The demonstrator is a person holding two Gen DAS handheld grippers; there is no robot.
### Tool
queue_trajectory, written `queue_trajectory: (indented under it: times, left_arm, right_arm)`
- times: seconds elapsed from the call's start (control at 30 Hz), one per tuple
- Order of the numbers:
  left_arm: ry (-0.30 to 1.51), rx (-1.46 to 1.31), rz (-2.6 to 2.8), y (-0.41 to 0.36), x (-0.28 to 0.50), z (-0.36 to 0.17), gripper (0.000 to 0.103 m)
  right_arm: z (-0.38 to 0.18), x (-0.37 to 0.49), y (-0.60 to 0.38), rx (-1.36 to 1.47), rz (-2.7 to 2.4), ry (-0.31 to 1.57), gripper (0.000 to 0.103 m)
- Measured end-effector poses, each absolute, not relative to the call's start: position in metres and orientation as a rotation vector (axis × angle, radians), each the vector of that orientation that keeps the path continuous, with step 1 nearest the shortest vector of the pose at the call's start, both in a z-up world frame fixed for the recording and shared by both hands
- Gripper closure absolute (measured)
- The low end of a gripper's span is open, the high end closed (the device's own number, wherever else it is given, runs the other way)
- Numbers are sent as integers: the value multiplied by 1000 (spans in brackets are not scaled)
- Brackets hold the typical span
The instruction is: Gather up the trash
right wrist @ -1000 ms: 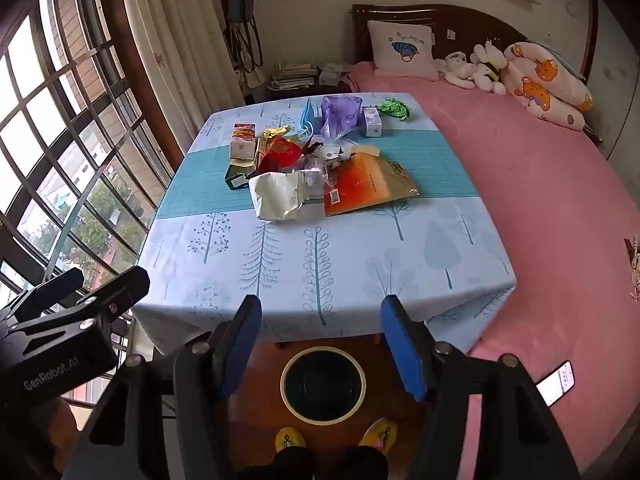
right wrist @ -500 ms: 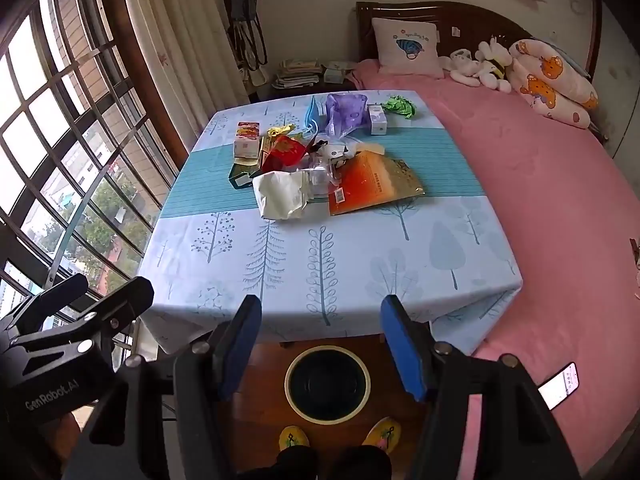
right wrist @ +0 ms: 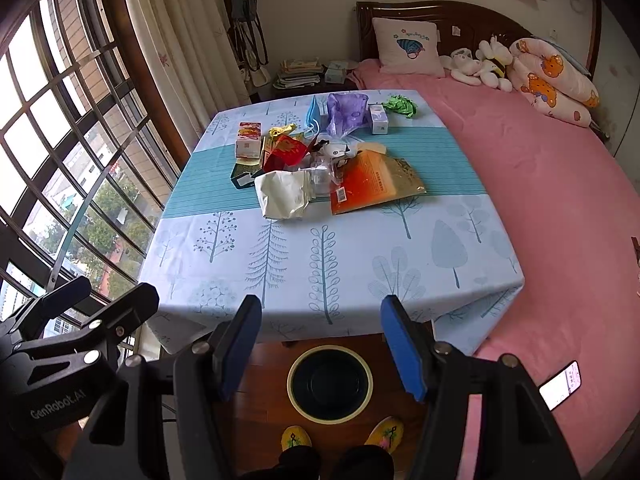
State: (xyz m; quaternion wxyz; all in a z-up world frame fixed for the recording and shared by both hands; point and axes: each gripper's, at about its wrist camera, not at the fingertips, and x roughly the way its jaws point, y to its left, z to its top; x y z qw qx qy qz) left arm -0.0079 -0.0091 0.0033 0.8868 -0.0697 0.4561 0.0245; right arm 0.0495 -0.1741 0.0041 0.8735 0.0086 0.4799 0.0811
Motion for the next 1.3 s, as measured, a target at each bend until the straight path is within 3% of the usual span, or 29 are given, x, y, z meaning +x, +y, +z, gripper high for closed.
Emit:
queue_trajectory:
  times: [1.3]
  left_arm:
    - [981, -111, -19, 19, 3, -7, 3]
  right_arm:
    - [-7, 44, -147, 78, 104, 1024, 41]
